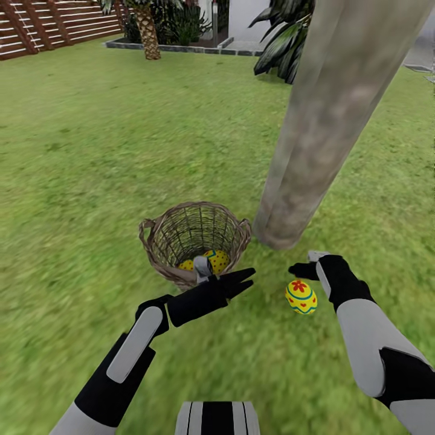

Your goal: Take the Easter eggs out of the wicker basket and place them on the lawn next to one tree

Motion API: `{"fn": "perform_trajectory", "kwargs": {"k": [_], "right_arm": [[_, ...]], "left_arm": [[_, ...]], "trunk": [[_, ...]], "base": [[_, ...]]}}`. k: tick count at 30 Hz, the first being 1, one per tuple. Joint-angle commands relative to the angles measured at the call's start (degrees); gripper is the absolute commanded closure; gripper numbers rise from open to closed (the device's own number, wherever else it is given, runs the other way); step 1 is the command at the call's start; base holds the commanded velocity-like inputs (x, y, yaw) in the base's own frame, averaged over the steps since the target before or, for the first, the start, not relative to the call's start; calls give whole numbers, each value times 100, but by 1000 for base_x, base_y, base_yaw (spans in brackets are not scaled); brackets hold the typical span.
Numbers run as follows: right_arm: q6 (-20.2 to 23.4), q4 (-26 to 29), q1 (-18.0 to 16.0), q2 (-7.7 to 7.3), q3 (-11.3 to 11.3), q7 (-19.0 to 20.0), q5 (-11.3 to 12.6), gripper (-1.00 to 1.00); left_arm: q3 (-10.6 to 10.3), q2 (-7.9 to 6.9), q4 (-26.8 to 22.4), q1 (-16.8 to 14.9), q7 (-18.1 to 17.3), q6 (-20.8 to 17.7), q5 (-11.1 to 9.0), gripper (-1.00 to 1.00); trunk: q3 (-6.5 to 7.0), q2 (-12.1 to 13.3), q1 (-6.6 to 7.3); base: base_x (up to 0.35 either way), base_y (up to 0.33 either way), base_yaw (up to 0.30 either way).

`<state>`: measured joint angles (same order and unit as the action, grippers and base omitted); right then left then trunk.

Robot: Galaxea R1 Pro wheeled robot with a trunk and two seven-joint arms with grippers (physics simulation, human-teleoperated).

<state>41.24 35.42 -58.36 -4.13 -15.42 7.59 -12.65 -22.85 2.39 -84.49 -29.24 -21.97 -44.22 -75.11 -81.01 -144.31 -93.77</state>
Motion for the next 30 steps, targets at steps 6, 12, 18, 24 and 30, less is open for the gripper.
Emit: {"fn": "perform_trajectory", "kwargs": {"k": [6,12,18,24,30], "right_arm": [[16,1,-1,16,-23,58,-62,-100],[16,0,-1,24,-23,62,-62,-100],[17,12,-1,14,-23,84,-62,-100],[30,17,-1,-10,-19,1195,-76,-100],[32,24,0,-20,-14,2314,-98,-100]], "left_arm": [[16,-1,3,-16,15,-105,-18,-100],[25,-8,3,-20,17,-138,-21,-100],[41,-11,3,-20,18,-139,-21,-100],[80,-59,-35,-94,17,-132,-15,-100],[448,-219,-73,-241,-27,-131,-11,-100]], "trunk": [[130,7,16],[263,15,31],[396,23,47],[529,31,62],[662,39,78]], "base": [[-67,0,0],[-309,0,0],[-255,47,0],[-7,2,0],[0,0,0]]}}
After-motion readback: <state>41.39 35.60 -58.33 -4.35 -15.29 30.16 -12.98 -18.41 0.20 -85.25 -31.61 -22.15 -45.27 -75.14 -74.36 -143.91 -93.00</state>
